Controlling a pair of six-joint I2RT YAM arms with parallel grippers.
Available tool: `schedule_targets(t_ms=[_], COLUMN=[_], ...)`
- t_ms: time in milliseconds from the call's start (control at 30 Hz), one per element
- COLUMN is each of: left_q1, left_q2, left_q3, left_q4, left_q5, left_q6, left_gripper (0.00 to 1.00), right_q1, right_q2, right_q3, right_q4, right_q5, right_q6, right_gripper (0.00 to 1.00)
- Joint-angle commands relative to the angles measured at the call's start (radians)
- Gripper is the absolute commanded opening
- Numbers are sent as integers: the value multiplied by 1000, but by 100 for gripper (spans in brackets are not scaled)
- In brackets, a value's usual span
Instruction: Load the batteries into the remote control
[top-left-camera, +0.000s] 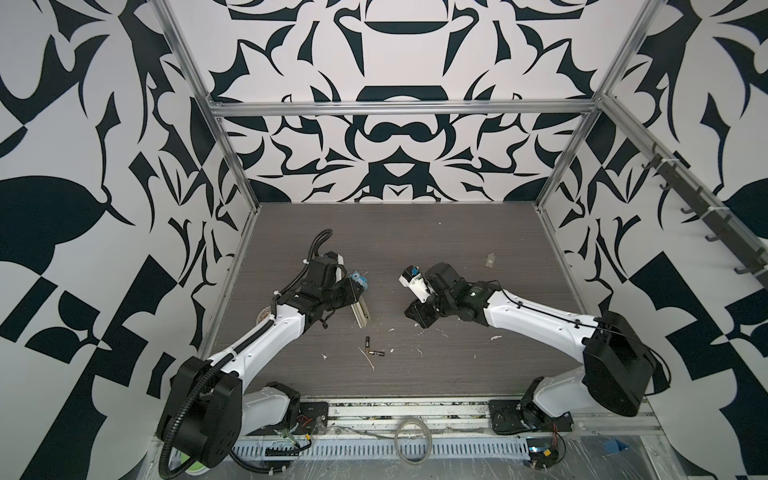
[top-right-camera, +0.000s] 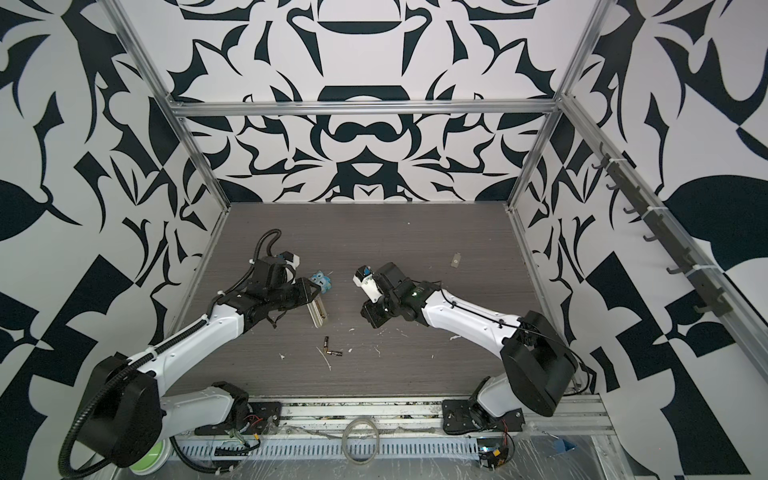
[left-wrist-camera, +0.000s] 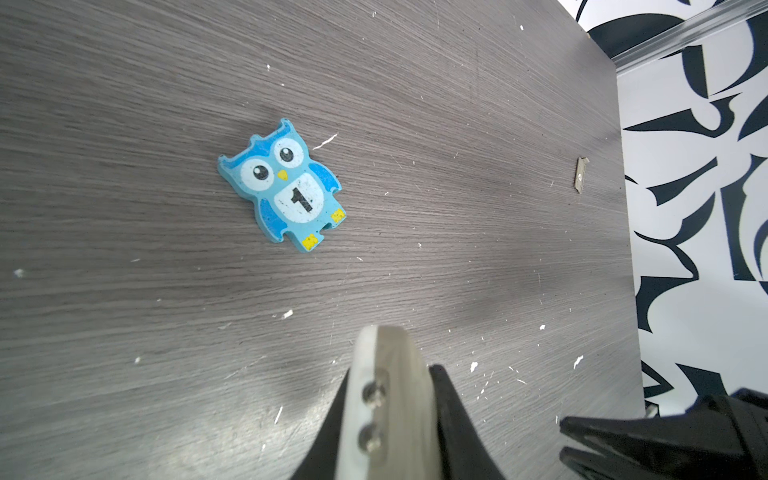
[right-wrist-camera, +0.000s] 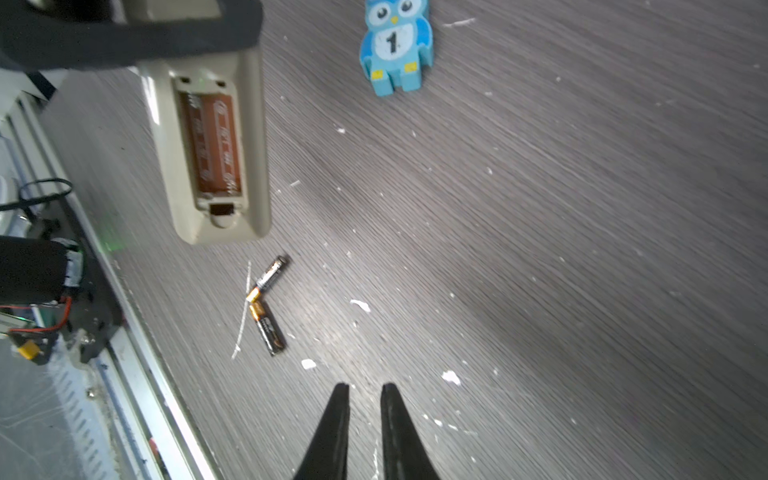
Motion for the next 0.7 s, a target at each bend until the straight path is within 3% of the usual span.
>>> schedule_targets(t_ms=[0,267,467,667], left_q1=[11,31,85,118], left_q2=[-39,-95,-132,-155], left_q3=[-20,-55,-83,-110], left_q4=[35,48,49,49], left_q5=[13,20,52,46], left_q6=[18,45,53,56], left_gripper=[0,0,0,0], right_q1=[-29,-96,-98,-91], right_q2=[-44,-78,-67,-51], right_q3=[43,54,68,77], right_q4=[-49,-119,-158,-204], right_q5=[52,91,104,45], right_q6=[-19,-16,6,38], right_gripper=[23,46,50,49])
